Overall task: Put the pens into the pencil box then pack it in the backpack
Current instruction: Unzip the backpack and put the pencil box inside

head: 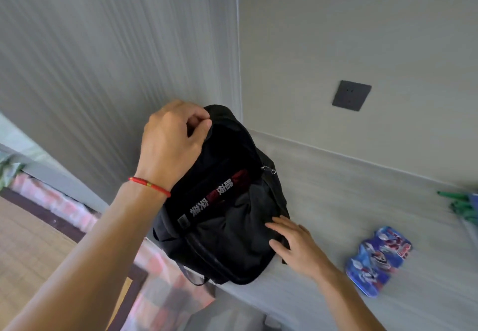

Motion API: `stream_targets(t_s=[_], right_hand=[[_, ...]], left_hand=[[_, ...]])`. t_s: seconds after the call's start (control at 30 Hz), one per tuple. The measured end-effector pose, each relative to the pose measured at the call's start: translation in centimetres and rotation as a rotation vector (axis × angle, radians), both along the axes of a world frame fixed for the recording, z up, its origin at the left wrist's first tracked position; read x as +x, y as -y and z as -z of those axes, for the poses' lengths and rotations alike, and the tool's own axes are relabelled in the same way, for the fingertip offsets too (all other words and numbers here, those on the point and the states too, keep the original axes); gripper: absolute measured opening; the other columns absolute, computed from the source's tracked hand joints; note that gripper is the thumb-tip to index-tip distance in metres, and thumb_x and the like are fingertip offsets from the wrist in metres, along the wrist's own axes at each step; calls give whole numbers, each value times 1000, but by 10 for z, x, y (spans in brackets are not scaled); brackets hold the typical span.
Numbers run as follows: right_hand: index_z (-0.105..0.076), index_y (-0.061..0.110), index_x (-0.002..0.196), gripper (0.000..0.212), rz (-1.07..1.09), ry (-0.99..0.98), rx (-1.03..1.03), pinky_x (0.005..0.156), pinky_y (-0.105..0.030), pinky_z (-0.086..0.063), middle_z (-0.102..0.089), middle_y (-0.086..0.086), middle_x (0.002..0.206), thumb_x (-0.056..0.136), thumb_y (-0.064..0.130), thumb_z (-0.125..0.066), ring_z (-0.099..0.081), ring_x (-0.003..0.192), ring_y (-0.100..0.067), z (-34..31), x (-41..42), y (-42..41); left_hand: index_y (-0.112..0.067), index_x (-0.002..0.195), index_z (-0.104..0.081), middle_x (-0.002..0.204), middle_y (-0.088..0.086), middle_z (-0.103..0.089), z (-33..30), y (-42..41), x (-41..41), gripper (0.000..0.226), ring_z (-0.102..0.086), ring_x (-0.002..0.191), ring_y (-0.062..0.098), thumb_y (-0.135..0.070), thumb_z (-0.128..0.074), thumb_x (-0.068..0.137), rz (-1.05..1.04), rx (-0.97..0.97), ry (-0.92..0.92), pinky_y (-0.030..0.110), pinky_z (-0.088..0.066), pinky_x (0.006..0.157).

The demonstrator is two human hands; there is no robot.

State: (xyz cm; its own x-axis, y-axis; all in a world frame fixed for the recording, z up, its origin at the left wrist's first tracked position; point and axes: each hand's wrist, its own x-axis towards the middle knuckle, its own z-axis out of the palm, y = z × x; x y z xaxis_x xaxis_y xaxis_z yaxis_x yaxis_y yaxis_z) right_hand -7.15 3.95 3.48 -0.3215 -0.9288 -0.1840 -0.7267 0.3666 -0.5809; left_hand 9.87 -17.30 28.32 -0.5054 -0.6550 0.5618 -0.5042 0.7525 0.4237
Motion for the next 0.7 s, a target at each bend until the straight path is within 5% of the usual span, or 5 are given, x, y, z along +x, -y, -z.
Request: stream_targets(t_s=[0.1, 0.2, 0.37, 0.53, 0.7], right_hand=[[-62, 36, 134, 35, 86, 86, -147, 118, -26, -31, -50, 18, 149, 99, 31, -59, -37, 144, 1, -4, 5, -8], [-75, 32, 109, 25, 302, 176, -363, 97, -12, -46, -69, 23, 121, 95, 16, -64, -62, 115, 5, -16, 1, -24], [-75, 21, 100, 21, 638, 149, -281, 88, -25, -54, -76, 10, 102, 93, 6, -62, -70, 99, -9, -6, -38, -60], [-57, 11, 132, 46, 1034, 72, 81, 111, -51, -36, -46, -23, 142, 89, 23, -69, -39, 136, -41, 45, -80, -96], [-23, 18, 152, 92, 1090, 82, 304, 115, -65, -18, 4, -30, 162, 79, 36, -77, 6, 150, -49, 80, -92, -92]], left_hand=[[-19, 95, -72, 92, -5, -64, 5, -24, -12, 9, -58, 84, 13, -18, -69, 88, 182, -210, -58, 30, -51, 75], [-17, 98, -72, 97, -3, -66, 27, -55, -32, 10, -59, 90, 17, -16, -66, 90, 445, -246, -36, 34, -50, 79], [-22, 102, -71, 100, -10, -64, 89, -101, -60, 20, -59, 91, 7, -11, -67, 86, 634, 297, 100, 27, -52, 80], [-27, 105, -69, 99, -9, -64, 139, -134, -83, 29, -60, 91, 8, -7, -64, 85, 673, 583, 236, 30, -53, 80], [-20, 105, -70, 103, -4, -68, 153, -145, -100, 33, -63, 91, 10, 2, -56, 85, 656, 666, 242, 33, -55, 81]])
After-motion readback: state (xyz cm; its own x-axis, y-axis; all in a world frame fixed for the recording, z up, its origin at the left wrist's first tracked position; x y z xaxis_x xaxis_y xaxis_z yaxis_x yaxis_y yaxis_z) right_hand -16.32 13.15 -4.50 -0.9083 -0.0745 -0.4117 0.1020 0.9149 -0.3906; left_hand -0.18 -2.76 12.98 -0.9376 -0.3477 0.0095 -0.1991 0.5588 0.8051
